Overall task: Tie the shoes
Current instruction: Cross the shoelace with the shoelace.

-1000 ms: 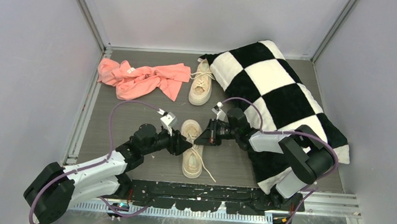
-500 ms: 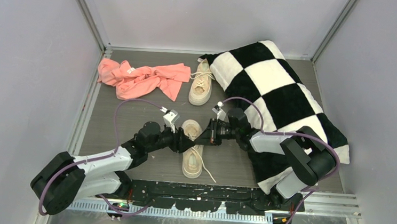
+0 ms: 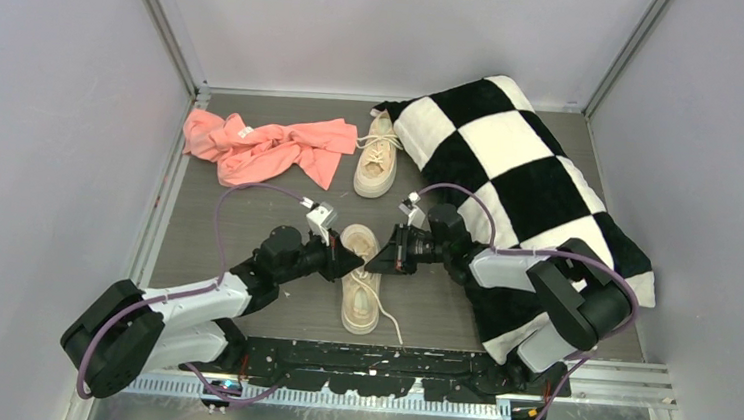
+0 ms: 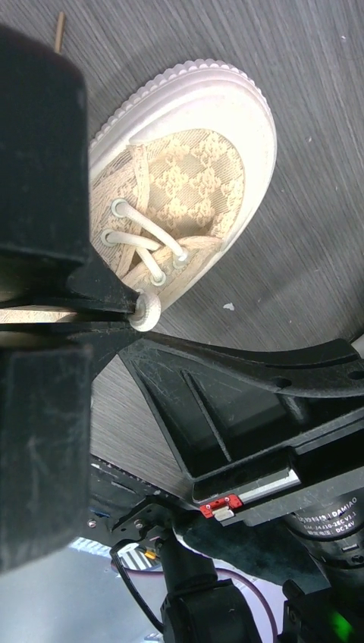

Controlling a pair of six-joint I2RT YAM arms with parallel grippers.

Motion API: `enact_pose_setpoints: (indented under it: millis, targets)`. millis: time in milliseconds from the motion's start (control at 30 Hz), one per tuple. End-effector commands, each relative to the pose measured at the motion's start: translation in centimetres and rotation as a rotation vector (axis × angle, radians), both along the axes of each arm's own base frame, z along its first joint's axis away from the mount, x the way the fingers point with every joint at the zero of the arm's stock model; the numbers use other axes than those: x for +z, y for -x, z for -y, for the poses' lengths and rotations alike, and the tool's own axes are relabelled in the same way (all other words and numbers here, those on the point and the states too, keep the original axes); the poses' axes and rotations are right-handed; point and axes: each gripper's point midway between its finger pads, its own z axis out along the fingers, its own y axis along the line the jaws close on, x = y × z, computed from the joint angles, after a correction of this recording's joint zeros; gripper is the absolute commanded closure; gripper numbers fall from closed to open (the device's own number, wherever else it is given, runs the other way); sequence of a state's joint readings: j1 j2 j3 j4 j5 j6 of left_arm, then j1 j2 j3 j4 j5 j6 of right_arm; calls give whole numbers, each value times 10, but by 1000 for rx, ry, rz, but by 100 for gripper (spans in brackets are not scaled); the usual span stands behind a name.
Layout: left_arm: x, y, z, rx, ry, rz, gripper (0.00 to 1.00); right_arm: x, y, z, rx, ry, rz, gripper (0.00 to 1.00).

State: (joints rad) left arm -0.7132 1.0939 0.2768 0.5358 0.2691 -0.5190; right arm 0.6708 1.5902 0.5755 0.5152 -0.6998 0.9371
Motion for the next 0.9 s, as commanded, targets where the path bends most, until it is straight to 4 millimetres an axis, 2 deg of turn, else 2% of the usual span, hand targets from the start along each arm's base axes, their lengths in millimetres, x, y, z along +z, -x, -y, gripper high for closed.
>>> enact_pose_setpoints:
  millis: [0,333,367,400,433,467,533,667,733,867]
  targets:
    - [26,-10,7,3,43,75,99,18,-3,1,-9,-39,81,99]
    - [30,-10,3,16,38,90,99,24,6,3,41,-47,89,99]
    - [30,-10,3,17,39,88,99,22,7,5,41,-29,87,96]
    - [30,-10,3,22,41,85,99,19,5,8,27,-3,96,84]
    - [31,-10,3,23,42,85,99,17,5,11,16,21,107,67]
    - [31,-11,2,27,43,85,99,16,4,15,-2,44,125,58]
    - [31,-11,2,33,42,79,100,20,3,22,-29,92,178,51]
    - [29,-11,1,37,36,75,100,32,10,25,-9,212,357,51]
    - [29,-11,1,37,37,75,99,41,14,22,6,262,440,53]
    - [30,-11,0,39,39,77,99,45,20,13,56,346,539,55]
